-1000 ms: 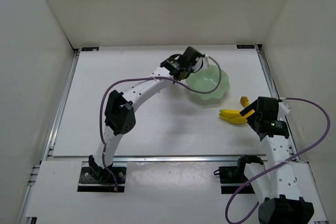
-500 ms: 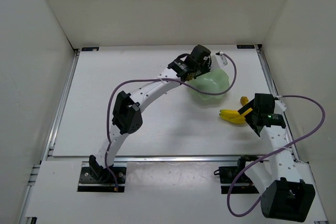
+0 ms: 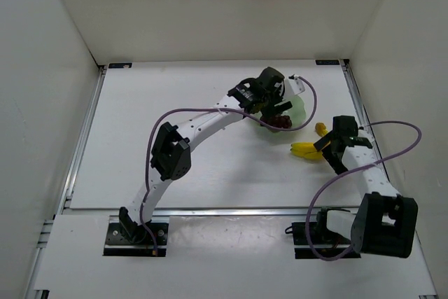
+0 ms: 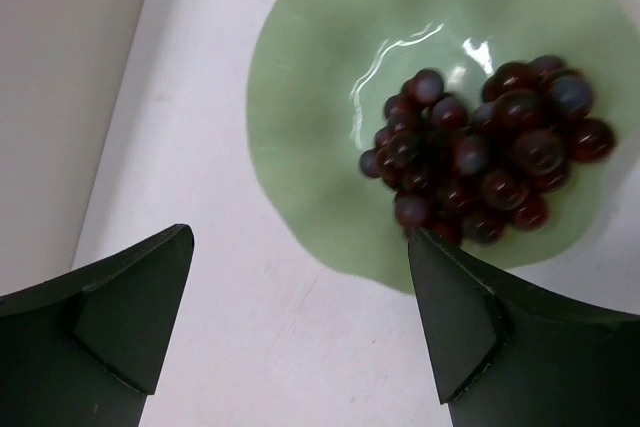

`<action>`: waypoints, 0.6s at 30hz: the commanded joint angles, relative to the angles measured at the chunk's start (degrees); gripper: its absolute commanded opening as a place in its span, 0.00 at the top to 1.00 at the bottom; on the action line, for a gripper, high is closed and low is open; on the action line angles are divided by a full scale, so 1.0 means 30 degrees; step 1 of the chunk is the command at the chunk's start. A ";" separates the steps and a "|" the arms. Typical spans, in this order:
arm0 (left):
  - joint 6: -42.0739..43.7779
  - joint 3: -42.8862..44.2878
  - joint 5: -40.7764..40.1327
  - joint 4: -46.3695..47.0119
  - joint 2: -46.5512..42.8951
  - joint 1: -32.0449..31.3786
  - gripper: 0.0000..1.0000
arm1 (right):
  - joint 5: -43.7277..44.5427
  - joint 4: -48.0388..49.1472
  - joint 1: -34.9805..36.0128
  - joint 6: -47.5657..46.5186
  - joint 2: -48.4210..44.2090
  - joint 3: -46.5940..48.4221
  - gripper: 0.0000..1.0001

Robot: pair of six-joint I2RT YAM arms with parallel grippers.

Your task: Place and organize the fake fruits in the fruit bowl

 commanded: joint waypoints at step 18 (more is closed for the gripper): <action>-0.1460 -1.0337 -0.4972 0.0366 -1.0765 0.4555 0.01 | -0.1602 0.1919 -0.0471 -0.0535 -0.1414 0.2392 0.08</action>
